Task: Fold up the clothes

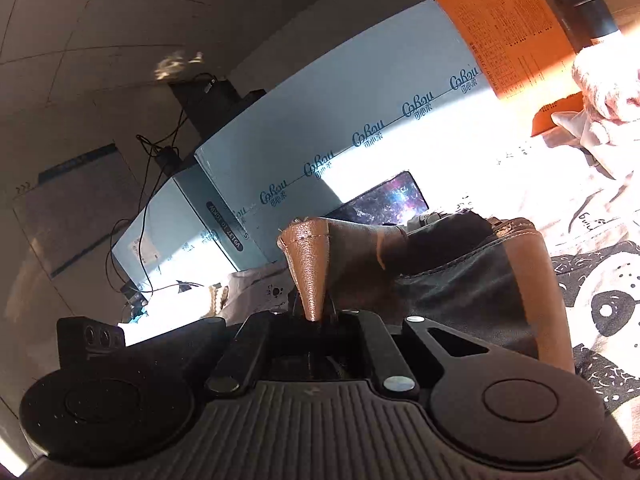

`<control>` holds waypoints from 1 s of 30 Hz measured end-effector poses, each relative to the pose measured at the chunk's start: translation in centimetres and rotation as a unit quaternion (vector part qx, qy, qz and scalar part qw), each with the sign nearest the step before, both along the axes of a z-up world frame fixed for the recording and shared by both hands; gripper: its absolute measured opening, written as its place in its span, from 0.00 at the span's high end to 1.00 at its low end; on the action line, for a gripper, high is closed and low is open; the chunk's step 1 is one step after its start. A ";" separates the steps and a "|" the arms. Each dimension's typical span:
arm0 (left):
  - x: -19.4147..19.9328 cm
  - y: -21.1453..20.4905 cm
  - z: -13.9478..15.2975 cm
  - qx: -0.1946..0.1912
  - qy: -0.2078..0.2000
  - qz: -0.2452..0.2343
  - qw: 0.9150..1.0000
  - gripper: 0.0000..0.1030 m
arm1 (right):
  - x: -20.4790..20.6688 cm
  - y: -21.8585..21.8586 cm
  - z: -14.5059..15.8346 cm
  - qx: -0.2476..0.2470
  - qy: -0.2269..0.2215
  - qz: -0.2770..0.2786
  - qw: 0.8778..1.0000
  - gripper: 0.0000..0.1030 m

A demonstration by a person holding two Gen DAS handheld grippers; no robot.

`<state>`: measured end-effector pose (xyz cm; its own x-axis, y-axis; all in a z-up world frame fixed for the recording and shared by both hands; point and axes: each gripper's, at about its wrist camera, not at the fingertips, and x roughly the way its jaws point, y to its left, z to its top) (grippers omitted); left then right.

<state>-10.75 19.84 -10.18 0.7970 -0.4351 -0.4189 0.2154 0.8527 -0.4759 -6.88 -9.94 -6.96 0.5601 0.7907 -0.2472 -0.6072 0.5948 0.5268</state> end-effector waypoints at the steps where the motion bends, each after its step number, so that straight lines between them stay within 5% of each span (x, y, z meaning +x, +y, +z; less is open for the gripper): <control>1: -0.1 0.4 0.2 -0.009 -0.007 0.008 1.000 0.05 | -0.3 0.2 -0.2 -0.008 0.000 0.008 1.000 0.95; 4: -0.4 1.4 0.6 -0.054 -0.027 0.014 0.998 0.05 | -0.7 1.0 -0.7 -0.044 -0.005 0.033 0.998 0.93; 10: -0.4 1.5 2.0 -0.114 -0.043 0.002 0.993 0.05 | -1.8 2.2 -1.4 -0.100 -0.012 0.076 0.992 0.68; 18: 2.9 -2.5 2.4 -0.076 0.006 -0.004 0.997 0.04 | -4.5 0.2 -0.4 -0.061 -0.060 0.135 0.987 0.11; 22: 4.7 -4.1 1.2 -0.019 0.051 0.016 0.998 0.05 | -4.1 -2.4 0.5 -0.055 -0.091 0.105 0.989 0.07; 25: 4.8 -5.1 0.5 0.015 0.052 0.028 0.998 0.07 | -2.4 -4.3 0.1 -0.031 -0.073 0.094 0.992 0.05; 26: 4.7 -5.7 0.4 0.033 0.048 0.029 0.998 0.16 | -2.0 -4.7 -0.2 -0.021 -0.064 0.092 0.993 0.05; 29: 4.7 -7.0 0.3 0.085 0.040 0.030 0.995 0.67 | -0.7 -5.6 -1.2 0.018 -0.034 0.096 0.995 0.05; 30: 4.6 -7.3 0.4 0.096 0.037 0.030 0.994 0.72 | -0.5 -5.8 -1.4 0.024 -0.029 0.095 0.995 0.05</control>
<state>-6.12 12.53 -9.82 0.7829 -0.2944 -0.5481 0.1318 0.9395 -0.3163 -7.39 -15.69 -8.39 0.4109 0.8939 -0.1790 -0.7363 0.4412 0.5130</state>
